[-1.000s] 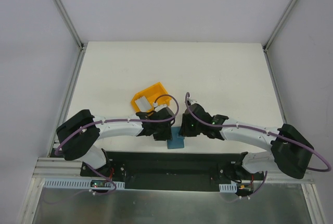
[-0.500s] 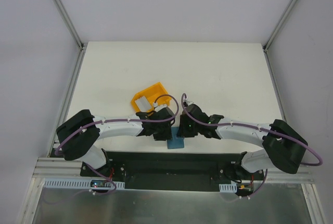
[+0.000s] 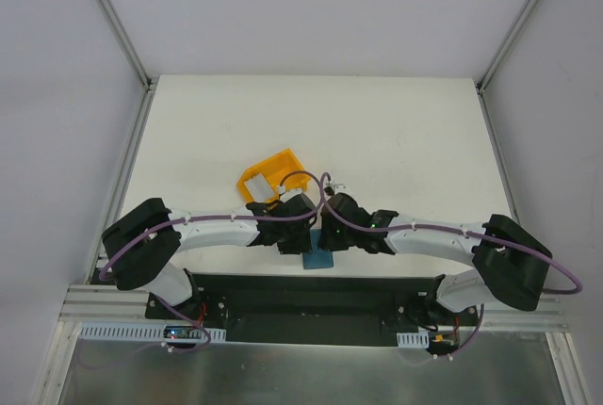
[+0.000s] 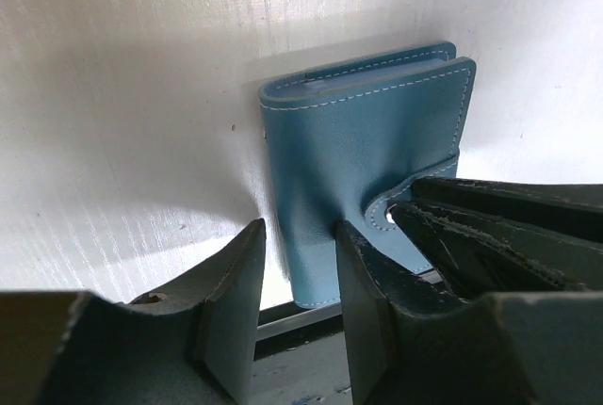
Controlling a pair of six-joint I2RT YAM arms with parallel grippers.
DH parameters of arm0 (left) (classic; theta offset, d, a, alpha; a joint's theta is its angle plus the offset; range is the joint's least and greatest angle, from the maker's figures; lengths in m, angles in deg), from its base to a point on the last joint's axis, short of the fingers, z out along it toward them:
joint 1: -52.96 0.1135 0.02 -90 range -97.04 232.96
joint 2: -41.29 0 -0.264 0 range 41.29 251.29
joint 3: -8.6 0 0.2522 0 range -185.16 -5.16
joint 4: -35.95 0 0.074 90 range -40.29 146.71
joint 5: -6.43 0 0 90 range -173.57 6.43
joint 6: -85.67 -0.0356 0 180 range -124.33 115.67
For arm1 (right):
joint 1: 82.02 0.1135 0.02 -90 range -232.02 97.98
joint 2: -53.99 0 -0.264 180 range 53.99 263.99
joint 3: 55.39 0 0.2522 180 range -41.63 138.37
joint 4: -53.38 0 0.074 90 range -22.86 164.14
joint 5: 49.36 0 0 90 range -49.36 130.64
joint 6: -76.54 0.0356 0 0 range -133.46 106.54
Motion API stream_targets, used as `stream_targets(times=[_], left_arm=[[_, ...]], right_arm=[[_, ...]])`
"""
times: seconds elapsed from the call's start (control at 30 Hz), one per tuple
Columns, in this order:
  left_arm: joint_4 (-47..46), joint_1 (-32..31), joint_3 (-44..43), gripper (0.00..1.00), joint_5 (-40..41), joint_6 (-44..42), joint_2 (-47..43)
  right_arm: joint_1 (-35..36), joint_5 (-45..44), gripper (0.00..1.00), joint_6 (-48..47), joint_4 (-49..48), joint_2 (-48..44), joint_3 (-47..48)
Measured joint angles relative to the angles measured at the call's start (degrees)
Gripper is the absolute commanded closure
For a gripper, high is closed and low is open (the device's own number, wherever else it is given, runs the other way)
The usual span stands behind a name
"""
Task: Put the credit cards into the card holder
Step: Close the card holder at the center of the board.
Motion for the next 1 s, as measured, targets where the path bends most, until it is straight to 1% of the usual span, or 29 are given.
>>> stream_targets(times=[0.2,0.5,0.77,1.0], left_arm=[[0.00,0.00,0.00,0.66,0.00,0.00,0.00],[-0.26,0.00,0.26,0.66,0.15,0.02,-0.22],[-0.26,0.00,0.31,0.65,0.15,0.02,-0.22],[-0.26,0.00,0.31,0.65,0.15,0.02,-0.24]], right_arm=[[1.55,-4.02,0.88,0.96,0.26,1.16,0.90],[1.79,-5.18,0.88,1.68,0.13,1.09,0.83],[1.79,-5.95,0.85,1.33,1.29,-2.34,-0.79],[1.79,-5.81,0.86,1.18,1.60,-4.61,-0.98]])
